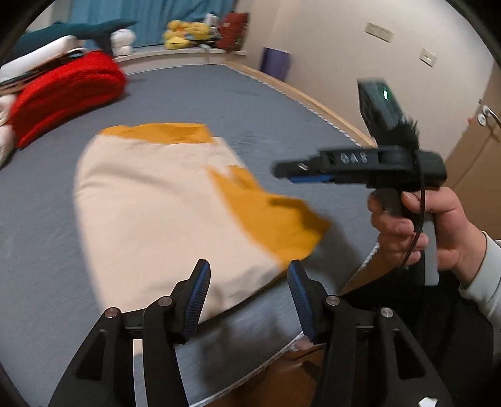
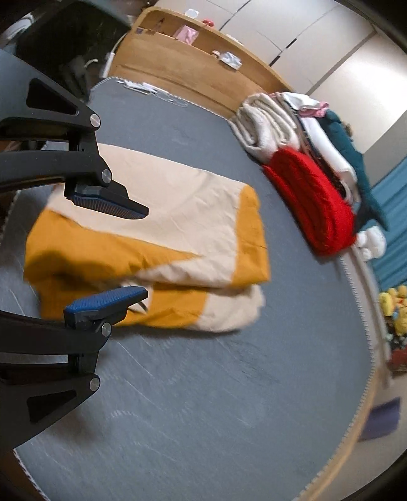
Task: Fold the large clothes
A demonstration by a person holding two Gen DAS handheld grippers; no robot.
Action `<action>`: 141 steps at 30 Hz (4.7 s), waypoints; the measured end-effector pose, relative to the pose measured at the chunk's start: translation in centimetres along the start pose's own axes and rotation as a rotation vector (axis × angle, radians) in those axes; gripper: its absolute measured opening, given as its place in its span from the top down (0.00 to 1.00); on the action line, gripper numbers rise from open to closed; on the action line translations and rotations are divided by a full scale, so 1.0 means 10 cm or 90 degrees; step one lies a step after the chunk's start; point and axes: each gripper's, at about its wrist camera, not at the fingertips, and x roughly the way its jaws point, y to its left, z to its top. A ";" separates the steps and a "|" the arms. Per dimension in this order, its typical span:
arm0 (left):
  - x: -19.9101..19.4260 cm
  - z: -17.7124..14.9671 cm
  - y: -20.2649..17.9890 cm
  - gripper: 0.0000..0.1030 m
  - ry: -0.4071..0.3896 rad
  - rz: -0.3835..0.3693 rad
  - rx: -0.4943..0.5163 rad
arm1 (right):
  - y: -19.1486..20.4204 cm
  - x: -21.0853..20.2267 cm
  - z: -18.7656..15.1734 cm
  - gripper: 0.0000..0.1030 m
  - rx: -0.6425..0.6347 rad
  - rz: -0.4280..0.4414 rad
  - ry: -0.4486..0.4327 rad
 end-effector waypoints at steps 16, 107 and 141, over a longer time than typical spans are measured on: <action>0.35 -0.42 1.39 0.55 0.017 -0.008 -0.277 | 0.20 0.15 -0.30 0.94 -0.083 -0.103 -0.006; 1.23 0.06 2.45 0.38 0.093 -0.076 -0.442 | -0.67 1.59 0.43 0.45 0.002 -0.198 0.176; 0.80 0.10 3.18 0.57 0.063 -0.005 -0.472 | 0.89 2.53 0.44 0.84 -0.017 -0.089 0.124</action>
